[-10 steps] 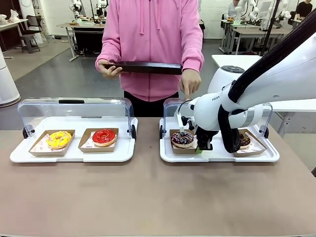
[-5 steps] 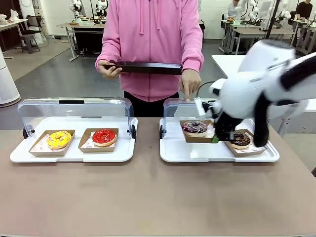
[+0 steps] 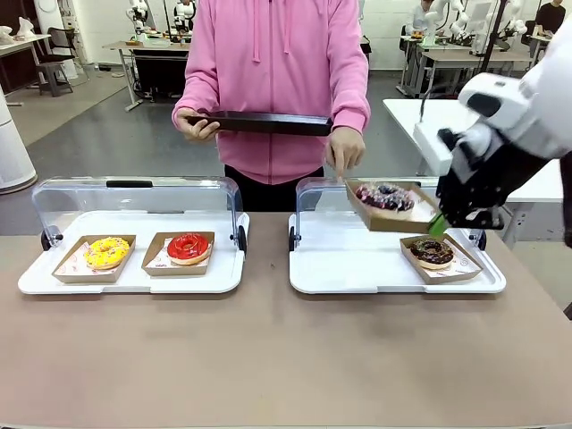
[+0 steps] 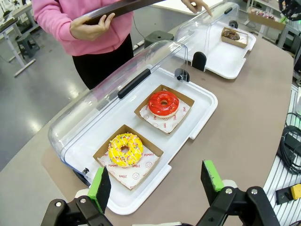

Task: Provide the desired donut to the person.
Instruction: Pick up and lift the Paper togo box containing the Donut pointed at by the person, then place the picked Paper togo box onto the Handle tray extended by the person.

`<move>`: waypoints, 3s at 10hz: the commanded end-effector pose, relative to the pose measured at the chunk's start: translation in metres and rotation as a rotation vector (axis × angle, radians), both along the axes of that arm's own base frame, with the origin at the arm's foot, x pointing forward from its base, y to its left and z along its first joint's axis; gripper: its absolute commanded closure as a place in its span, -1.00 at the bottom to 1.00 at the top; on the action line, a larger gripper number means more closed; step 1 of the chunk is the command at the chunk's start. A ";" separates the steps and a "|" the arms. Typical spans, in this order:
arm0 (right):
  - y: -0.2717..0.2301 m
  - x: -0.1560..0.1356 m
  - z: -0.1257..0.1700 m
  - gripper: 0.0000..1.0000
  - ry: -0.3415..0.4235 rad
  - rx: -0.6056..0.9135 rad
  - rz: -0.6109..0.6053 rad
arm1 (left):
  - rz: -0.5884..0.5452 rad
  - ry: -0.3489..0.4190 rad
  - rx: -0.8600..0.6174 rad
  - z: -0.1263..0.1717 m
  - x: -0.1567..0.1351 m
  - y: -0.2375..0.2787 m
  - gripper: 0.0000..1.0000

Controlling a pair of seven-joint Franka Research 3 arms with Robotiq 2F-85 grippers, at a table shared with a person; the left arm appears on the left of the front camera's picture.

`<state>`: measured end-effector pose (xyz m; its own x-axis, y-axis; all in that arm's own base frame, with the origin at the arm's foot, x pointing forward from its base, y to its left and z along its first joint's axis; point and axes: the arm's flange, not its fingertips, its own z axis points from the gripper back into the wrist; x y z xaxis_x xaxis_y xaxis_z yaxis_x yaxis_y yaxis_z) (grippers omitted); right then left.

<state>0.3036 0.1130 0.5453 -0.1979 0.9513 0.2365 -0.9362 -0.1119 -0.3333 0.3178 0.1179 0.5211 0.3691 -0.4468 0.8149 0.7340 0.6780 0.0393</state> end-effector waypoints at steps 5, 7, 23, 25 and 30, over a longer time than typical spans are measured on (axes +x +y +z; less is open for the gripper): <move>0.000 -0.002 0.009 1.00 -0.029 0.040 -0.063 | -0.003 -0.008 -0.016 0.000 -0.001 0.000 -1.00; 0.000 -0.002 0.009 1.00 -0.029 0.040 -0.063 | -0.003 -0.008 -0.016 0.000 -0.001 0.000 -1.00; 0.000 -0.002 0.009 1.00 -0.029 0.040 -0.063 | -0.003 -0.008 -0.016 0.000 -0.001 0.000 -1.00; 0.000 -0.002 0.009 1.00 -0.029 0.040 -0.063 | -0.003 -0.008 -0.016 0.000 -0.001 0.000 -1.00; 0.000 -0.002 0.009 1.00 -0.029 0.040 -0.063 | -0.003 -0.008 -0.016 0.000 -0.001 0.000 -1.00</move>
<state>0.3007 0.1146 0.5579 -0.1378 0.9515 0.2751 -0.9309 -0.0295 -0.3641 0.3178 0.1181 0.5212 0.3693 -0.4467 0.8149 0.7337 0.6784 0.0394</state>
